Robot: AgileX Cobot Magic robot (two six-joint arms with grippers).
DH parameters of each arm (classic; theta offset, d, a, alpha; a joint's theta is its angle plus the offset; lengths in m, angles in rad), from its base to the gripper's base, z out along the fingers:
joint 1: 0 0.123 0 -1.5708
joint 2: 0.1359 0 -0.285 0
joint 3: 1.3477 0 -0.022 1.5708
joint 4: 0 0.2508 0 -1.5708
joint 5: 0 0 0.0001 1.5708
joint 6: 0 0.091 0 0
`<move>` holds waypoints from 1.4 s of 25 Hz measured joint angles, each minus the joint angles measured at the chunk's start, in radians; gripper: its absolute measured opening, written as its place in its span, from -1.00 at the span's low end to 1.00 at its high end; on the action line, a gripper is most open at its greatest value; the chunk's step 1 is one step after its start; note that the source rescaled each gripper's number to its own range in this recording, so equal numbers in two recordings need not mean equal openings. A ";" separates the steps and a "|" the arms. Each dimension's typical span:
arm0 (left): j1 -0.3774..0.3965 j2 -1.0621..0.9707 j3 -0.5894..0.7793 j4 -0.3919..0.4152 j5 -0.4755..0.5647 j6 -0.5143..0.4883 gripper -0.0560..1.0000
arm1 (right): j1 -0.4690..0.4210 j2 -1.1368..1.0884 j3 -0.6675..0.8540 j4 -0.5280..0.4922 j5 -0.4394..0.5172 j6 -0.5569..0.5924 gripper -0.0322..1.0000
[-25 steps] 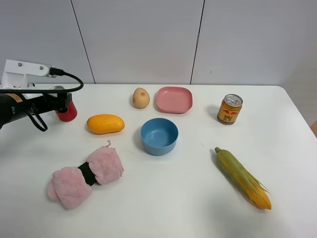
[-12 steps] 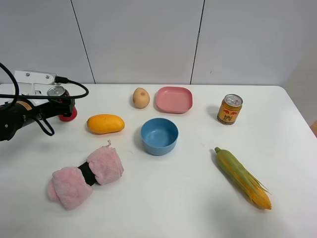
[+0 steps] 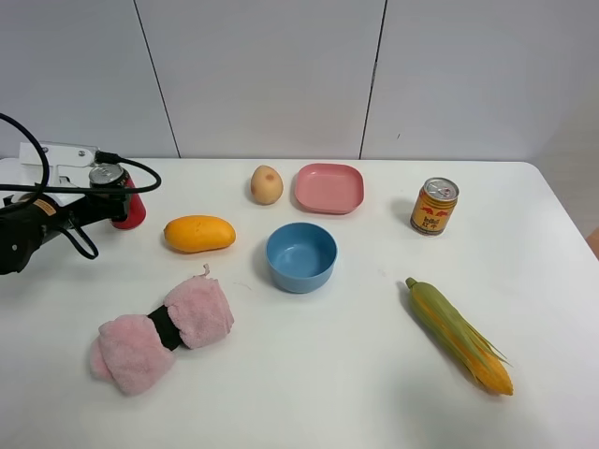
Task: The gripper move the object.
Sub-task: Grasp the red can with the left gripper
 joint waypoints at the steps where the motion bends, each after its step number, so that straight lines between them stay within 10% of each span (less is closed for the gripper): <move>1: 0.001 0.001 -0.005 0.008 0.000 -0.006 1.00 | 0.000 0.000 0.000 0.000 0.000 0.000 1.00; 35: 0.002 0.216 -0.196 0.089 -0.026 -0.097 1.00 | 0.000 0.000 0.000 0.000 0.000 0.000 1.00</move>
